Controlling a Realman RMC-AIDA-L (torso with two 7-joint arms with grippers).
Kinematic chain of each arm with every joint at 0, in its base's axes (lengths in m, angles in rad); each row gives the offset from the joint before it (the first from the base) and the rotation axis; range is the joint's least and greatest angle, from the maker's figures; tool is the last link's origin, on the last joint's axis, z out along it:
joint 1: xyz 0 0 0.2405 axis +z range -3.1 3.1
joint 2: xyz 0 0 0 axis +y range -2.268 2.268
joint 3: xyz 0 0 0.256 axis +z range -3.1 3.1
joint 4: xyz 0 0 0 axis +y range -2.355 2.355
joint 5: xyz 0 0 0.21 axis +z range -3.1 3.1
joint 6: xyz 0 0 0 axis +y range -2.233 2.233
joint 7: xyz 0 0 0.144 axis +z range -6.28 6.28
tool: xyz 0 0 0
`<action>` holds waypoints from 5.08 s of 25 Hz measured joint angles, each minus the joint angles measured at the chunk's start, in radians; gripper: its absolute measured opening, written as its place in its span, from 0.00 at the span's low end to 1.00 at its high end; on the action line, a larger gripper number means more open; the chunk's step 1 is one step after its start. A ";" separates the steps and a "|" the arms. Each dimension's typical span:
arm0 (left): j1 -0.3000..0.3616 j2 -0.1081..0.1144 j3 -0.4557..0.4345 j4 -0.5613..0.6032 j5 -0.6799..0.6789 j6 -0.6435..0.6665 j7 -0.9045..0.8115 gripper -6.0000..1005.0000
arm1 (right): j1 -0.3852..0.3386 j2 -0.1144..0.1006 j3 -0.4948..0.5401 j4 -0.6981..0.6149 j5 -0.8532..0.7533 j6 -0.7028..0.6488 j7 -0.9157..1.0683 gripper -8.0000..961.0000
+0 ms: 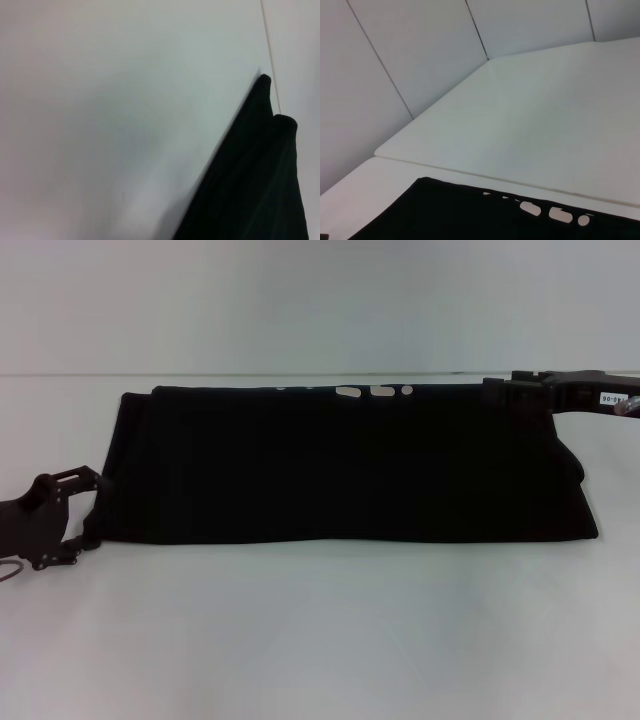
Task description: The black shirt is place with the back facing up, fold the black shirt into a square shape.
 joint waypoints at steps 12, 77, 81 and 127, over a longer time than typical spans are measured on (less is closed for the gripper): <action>-0.015 0.001 0.006 -0.004 0.000 -0.016 0.062 0.84 | 0.000 0.000 0.000 -0.002 0.000 -0.003 0.001 0.67; 0.168 0.007 0.054 0.277 -0.038 0.046 0.667 0.03 | 0.000 0.072 -0.008 0.002 0.127 0.090 -0.026 0.61; 0.208 0.010 0.046 0.327 -0.027 0.058 0.673 0.03 | 0.014 0.083 -0.009 0.002 0.128 0.123 -0.030 0.61; -0.175 -0.165 0.233 -0.510 -0.577 0.206 1.228 0.28 | -0.108 -0.016 -0.027 -0.004 0.151 0.063 -0.012 0.61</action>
